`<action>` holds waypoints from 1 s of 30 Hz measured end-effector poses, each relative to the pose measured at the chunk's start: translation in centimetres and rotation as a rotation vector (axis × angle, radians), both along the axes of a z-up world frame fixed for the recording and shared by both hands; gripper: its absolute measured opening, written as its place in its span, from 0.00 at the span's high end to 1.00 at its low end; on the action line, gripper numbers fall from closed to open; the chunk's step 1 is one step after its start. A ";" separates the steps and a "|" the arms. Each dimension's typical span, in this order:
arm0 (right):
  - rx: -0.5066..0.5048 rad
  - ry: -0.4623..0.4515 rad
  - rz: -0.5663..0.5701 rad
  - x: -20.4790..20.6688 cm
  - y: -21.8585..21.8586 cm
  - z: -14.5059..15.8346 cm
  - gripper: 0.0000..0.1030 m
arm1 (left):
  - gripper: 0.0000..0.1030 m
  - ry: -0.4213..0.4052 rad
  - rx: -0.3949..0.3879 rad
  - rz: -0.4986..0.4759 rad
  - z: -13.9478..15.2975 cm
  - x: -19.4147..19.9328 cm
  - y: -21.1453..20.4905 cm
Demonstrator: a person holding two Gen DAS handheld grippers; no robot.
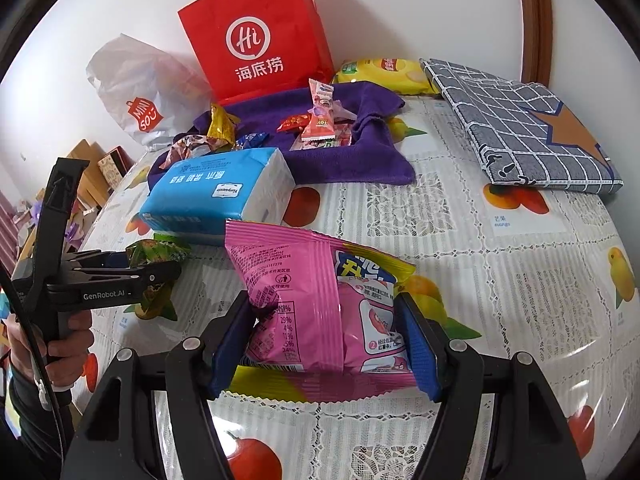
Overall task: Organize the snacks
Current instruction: 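Grasp the pink chip bag with the right tool while the left tool grasps the green packet, then carry the pink chip bag and green packet over the purple towel with both tools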
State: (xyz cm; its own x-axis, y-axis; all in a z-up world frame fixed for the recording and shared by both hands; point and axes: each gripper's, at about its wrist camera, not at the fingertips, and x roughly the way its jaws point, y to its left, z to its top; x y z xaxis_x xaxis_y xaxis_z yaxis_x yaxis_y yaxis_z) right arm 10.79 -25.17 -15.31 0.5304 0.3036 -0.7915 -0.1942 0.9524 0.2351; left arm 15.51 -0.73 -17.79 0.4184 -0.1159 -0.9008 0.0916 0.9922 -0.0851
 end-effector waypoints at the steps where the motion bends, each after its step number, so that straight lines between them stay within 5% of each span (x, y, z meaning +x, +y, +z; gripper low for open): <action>1: 0.000 0.001 0.001 0.0 0.0 0.0 0.32 | 0.36 0.000 -0.002 0.000 0.0 0.0 0.0; 10: -0.004 -0.003 0.001 -0.1 0.2 0.2 0.32 | 0.57 0.014 -0.030 -0.007 0.0 -0.3 0.3; 30: -0.010 -0.045 -0.001 -1.3 1.0 2.6 0.32 | 0.58 -0.037 -0.078 -0.011 2.9 -2.9 1.3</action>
State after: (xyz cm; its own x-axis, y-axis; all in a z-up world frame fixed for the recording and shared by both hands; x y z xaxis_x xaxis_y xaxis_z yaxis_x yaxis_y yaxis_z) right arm 9.51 -24.14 -12.75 0.5658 0.2950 -0.7700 -0.2035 0.9549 0.2163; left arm 12.56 0.56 -14.91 0.4494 -0.1899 -0.8729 0.1068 0.9816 -0.1585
